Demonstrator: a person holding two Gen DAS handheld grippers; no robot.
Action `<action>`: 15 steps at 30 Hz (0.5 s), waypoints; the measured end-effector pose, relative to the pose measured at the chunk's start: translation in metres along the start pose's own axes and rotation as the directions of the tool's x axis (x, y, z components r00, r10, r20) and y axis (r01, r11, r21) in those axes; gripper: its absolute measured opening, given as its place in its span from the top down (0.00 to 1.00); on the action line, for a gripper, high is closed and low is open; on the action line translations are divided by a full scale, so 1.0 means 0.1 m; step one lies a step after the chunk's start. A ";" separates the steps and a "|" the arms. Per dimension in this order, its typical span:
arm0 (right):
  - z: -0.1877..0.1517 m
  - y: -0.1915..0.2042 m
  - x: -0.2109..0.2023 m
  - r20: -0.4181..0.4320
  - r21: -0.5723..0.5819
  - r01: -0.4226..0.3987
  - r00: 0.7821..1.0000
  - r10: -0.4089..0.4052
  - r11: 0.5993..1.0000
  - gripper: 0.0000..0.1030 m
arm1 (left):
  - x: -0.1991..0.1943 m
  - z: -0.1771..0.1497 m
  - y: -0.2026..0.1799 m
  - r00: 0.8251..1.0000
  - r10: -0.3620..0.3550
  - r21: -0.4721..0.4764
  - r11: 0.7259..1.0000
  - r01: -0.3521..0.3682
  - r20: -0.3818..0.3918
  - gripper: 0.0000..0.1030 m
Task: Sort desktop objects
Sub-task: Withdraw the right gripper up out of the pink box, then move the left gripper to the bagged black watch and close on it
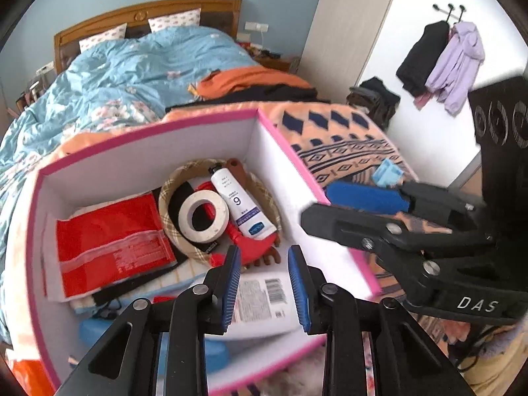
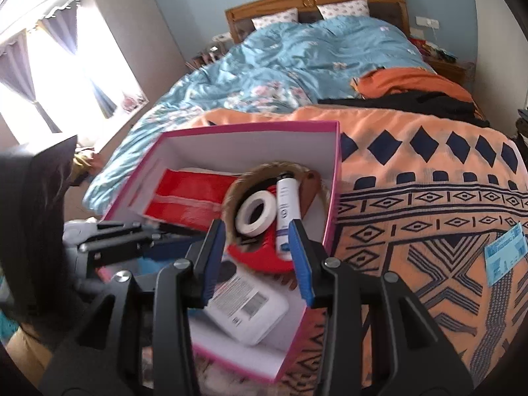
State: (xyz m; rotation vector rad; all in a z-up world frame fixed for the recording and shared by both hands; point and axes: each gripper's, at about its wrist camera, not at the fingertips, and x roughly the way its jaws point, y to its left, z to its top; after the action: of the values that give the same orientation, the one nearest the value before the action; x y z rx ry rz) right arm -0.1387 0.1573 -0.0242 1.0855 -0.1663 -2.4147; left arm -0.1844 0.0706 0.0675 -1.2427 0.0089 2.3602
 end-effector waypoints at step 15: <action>-0.91 0.30 -0.52 -0.028 -0.105 -0.135 0.991 0.133 0.985 0.58 | -0.96 -0.74 0.06 0.992 0.008 -0.030 1.000 -0.004 0.127 0.56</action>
State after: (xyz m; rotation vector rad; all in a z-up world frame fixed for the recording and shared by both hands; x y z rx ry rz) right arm -0.0314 0.1639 -0.0417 1.0183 -0.0989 -2.2646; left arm -0.0837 0.0102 0.0976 -1.1044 -0.0638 2.4484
